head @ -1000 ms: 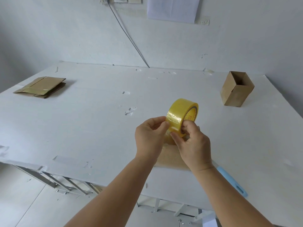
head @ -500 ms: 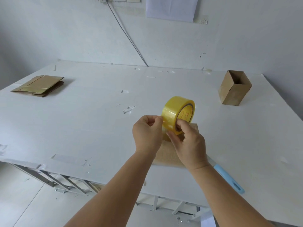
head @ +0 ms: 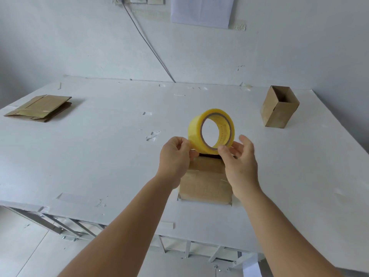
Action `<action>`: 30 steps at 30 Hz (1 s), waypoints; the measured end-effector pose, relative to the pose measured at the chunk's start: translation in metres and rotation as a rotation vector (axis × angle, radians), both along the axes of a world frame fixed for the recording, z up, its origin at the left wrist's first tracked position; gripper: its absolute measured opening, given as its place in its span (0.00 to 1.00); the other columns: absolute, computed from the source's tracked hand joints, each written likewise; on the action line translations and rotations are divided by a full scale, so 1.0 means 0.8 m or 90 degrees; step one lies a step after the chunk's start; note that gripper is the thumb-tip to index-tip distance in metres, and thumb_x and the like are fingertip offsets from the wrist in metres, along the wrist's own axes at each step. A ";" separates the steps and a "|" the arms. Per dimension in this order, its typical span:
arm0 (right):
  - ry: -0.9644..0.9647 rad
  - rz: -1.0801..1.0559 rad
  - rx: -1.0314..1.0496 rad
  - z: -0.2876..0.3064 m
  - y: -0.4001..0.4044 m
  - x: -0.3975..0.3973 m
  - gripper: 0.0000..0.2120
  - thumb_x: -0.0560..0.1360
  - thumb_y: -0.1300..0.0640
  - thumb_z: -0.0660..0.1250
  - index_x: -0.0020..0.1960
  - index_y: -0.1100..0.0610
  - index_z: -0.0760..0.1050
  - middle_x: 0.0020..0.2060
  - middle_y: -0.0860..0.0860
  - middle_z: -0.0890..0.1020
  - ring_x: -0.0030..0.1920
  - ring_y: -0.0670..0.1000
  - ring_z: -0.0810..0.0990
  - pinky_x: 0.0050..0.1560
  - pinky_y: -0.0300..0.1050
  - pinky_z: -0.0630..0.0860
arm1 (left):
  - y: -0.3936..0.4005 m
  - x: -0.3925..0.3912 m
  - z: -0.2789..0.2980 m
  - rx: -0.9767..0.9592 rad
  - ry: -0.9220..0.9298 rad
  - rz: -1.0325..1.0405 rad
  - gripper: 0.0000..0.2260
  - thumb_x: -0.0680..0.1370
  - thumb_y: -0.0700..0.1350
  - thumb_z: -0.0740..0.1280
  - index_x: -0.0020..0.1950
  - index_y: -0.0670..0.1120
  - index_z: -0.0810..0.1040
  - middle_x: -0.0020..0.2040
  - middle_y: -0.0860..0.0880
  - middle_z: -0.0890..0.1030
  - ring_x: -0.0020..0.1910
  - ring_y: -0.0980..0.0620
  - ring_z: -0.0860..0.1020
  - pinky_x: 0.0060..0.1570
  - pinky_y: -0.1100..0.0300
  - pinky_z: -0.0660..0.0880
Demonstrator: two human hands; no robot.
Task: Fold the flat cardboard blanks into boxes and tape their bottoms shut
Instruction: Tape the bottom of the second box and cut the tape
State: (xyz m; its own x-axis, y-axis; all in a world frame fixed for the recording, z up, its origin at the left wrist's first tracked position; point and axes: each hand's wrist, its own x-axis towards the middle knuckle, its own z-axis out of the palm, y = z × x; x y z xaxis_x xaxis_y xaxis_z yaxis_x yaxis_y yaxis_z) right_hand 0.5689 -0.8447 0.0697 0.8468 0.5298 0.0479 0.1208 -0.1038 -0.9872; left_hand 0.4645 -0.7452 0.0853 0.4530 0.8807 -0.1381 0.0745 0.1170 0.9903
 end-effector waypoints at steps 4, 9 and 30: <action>0.042 0.080 -0.005 0.002 -0.002 0.009 0.21 0.75 0.49 0.68 0.66 0.46 0.68 0.55 0.45 0.78 0.57 0.46 0.77 0.57 0.42 0.73 | 0.007 0.001 0.001 0.038 0.020 -0.048 0.07 0.81 0.41 0.59 0.44 0.44 0.74 0.42 0.46 0.82 0.40 0.54 0.83 0.51 0.54 0.80; -0.039 0.059 -0.058 0.009 -0.004 0.006 0.10 0.76 0.48 0.65 0.56 0.45 0.69 0.42 0.40 0.78 0.46 0.39 0.77 0.43 0.33 0.70 | 0.011 -0.002 0.001 0.069 0.037 -0.089 0.09 0.81 0.38 0.58 0.42 0.43 0.73 0.41 0.46 0.81 0.44 0.52 0.83 0.47 0.58 0.80; -0.031 0.147 -0.066 0.019 -0.002 0.032 0.26 0.77 0.54 0.64 0.65 0.33 0.57 0.65 0.50 0.70 0.55 0.48 0.77 0.57 0.59 0.77 | 0.022 0.002 0.018 -0.035 -0.004 -0.125 0.06 0.80 0.41 0.60 0.44 0.45 0.72 0.47 0.47 0.83 0.49 0.55 0.83 0.50 0.49 0.79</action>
State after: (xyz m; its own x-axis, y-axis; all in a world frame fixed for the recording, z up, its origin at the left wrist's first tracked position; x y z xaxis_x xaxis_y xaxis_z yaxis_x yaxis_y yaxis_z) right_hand 0.5944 -0.8464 0.0852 0.7006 0.7133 0.0213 0.2002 -0.1678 -0.9653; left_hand 0.4657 -0.7276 0.0999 0.6158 0.7669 -0.1810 0.0956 0.1553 0.9832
